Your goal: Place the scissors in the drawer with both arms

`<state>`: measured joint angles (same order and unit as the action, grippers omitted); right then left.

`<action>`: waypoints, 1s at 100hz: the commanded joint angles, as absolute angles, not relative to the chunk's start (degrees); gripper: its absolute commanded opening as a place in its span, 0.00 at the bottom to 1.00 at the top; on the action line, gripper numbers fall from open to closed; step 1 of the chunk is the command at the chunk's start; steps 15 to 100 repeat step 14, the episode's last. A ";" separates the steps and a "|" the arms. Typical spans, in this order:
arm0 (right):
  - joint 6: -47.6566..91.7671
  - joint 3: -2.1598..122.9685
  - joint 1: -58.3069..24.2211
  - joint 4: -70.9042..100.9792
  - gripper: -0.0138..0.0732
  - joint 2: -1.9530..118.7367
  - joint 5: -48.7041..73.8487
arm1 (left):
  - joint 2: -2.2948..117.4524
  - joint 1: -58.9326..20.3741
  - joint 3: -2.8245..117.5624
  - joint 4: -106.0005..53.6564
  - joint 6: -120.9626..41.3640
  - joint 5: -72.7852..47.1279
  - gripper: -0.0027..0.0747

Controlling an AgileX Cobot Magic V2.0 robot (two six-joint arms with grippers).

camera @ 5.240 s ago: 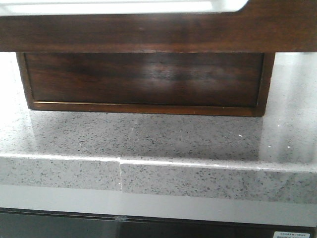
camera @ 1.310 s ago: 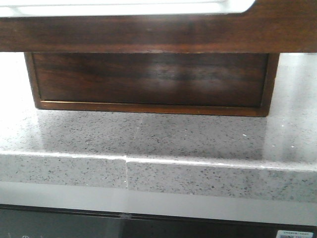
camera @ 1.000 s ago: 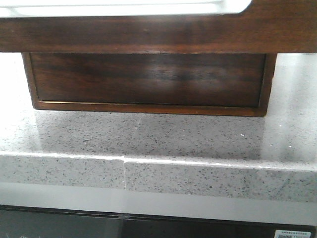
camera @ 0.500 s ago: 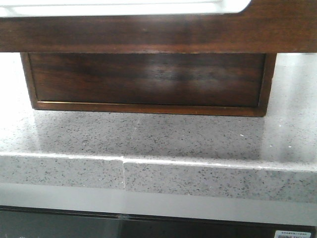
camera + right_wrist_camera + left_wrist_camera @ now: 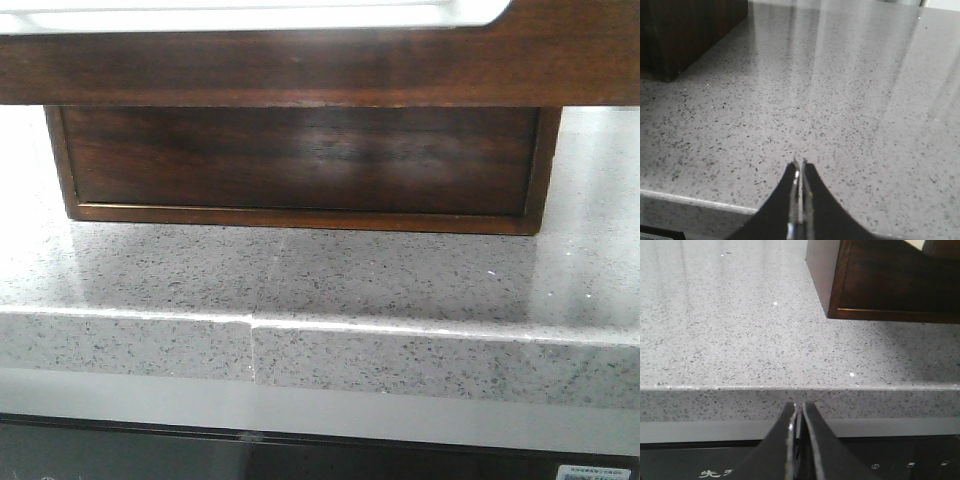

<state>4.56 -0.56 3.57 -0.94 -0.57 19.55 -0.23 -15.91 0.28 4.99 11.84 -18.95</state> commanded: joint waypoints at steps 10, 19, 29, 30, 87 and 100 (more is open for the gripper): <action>4.62 -2.45 3.89 -0.86 0.11 -2.07 17.49 | -2.11 -16.44 -0.87 4.45 12.25 -16.45 0.01; 4.62 -2.45 3.89 -0.86 0.11 -2.07 17.49 | -2.11 -16.44 -0.87 4.45 12.25 -16.45 0.01; 4.62 -2.45 3.89 -0.86 0.11 -2.07 17.49 | -2.11 -16.44 -0.87 4.45 12.25 -16.45 0.01; 4.62 -2.45 3.89 -0.86 0.11 -2.07 17.49 | -2.11 -16.44 -0.87 4.45 12.25 -16.45 0.01; 4.62 -2.45 3.89 -0.86 0.11 -2.07 17.49 | -2.11 -16.44 -0.87 4.45 12.25 -16.45 0.01; 4.62 -2.45 3.89 -0.86 0.11 -2.07 17.49 | -2.11 -16.44 -0.87 4.45 12.25 -16.45 0.01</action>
